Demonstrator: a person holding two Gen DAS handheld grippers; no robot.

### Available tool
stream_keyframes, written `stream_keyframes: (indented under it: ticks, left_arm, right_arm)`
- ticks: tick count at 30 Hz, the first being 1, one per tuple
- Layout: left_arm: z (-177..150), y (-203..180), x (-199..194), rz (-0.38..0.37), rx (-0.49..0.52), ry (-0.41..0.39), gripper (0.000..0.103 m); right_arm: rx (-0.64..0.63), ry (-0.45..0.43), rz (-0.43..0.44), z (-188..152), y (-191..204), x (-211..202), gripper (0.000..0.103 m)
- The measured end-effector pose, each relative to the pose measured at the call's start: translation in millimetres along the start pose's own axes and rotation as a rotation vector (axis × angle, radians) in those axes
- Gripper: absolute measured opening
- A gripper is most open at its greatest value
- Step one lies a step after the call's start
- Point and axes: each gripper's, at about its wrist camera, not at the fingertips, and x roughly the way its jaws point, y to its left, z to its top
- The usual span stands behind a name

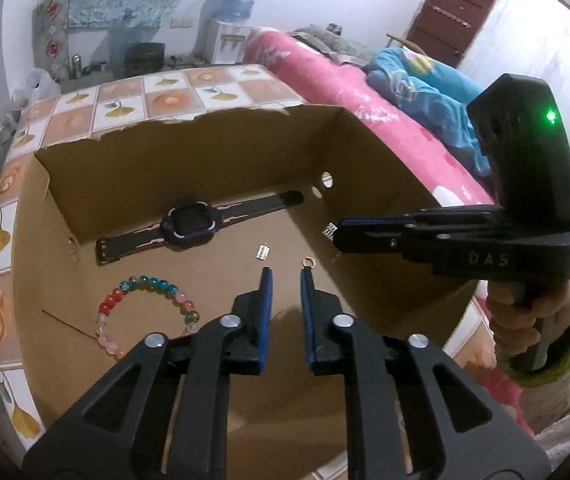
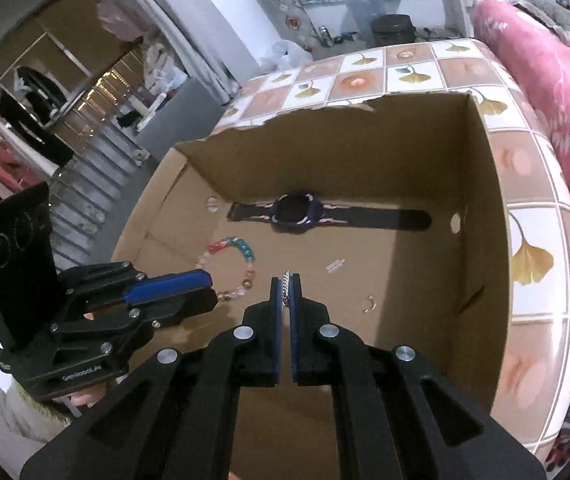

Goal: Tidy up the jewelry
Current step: 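Carry both earrings over the box and open both tools, then withdraw both open tools from the box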

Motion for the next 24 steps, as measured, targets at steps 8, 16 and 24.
stream_keyframes:
  ticks: [8, 16, 24]
  left_arm:
    - [1.0, 9.0, -4.1, 0.013, -0.026, -0.021, 0.025]
    - [-4.0, 4.8, -28.3, 0.032, -0.023, -0.066, 0.027]
    - [-22.9, -15.9, -69.9, 0.068, 0.034, -0.131, 0.052]
  right_arm:
    - [0.008, -0.028, -0.010, 4.4, -8.6, -5.4, 0.021]
    - [0.028, -0.088, -0.014, -2.3, -9.7, -31.2, 0.021]
    - [-0.008, -0.205, 0.011, -30.5, 4.5, -78.2, 0.045]
